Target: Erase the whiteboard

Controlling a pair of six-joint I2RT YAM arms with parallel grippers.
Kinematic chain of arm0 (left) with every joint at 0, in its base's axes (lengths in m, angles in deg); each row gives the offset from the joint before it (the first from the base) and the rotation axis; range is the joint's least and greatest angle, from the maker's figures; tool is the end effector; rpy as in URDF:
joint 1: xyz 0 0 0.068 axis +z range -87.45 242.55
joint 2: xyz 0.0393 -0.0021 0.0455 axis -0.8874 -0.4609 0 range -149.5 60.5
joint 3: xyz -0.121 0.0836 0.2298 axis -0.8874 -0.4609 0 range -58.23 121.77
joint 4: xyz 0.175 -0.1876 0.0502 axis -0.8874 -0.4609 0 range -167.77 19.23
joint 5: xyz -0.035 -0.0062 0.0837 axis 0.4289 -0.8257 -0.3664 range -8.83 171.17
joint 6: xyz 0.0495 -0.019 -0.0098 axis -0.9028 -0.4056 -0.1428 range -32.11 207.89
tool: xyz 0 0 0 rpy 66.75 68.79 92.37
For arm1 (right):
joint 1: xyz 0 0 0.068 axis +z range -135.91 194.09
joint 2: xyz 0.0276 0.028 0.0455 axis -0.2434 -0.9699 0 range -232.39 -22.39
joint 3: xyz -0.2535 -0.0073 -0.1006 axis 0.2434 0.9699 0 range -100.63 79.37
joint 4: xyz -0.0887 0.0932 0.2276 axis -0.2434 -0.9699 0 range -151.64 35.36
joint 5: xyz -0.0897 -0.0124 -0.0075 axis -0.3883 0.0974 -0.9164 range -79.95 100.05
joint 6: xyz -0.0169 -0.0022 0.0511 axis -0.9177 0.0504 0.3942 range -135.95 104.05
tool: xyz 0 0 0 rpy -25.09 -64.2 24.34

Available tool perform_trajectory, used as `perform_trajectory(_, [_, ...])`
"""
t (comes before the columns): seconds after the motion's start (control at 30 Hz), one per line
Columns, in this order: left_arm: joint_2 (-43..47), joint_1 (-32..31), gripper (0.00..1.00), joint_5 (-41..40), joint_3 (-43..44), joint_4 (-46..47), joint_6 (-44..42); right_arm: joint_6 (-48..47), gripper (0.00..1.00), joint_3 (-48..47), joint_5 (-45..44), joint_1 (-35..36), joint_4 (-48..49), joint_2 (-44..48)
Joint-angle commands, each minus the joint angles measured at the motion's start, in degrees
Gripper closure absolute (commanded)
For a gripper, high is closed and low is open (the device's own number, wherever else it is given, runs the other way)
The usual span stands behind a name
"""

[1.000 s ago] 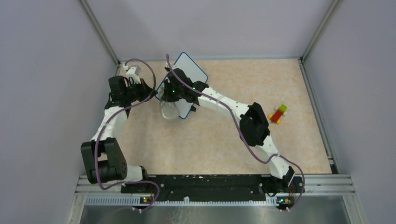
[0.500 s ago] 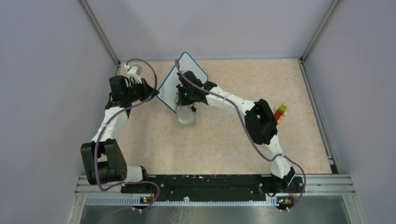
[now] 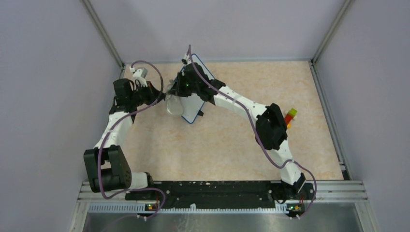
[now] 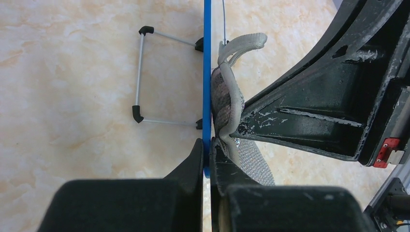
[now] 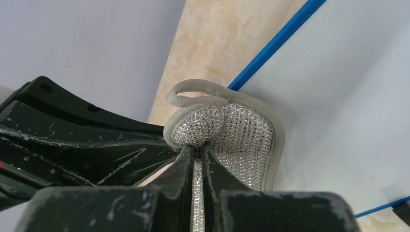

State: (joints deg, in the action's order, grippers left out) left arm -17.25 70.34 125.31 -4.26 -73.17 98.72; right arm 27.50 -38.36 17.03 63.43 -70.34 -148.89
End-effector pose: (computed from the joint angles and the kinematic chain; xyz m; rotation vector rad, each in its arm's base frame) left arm 0.3023 0.0163 0.2837 0.1678 1.9713 -0.8089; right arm 0.3405 0.4031 0.3025 -0.1984 2.1821 1.1124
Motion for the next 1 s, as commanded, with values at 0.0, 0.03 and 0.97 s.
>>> perform_trajectory(0.0, [1.8,-1.6,1.00,4.7,-1.2,1.9,0.8,6.2,1.00,-0.2,3.6,0.7,5.9,-0.8])
perform_trajectory(0.03, [1.9,-1.9,1.00,4.9,-1.2,1.9,0.8,6.6,1.00,-0.2,4.2,1.0,5.9,-1.1])
perform_trajectory(0.97, [3.1,-3.0,1.00,3.0,-1.4,2.9,-0.5,-6.5,1.00,23.2,-0.3,-2.3,-4.1,7.8])
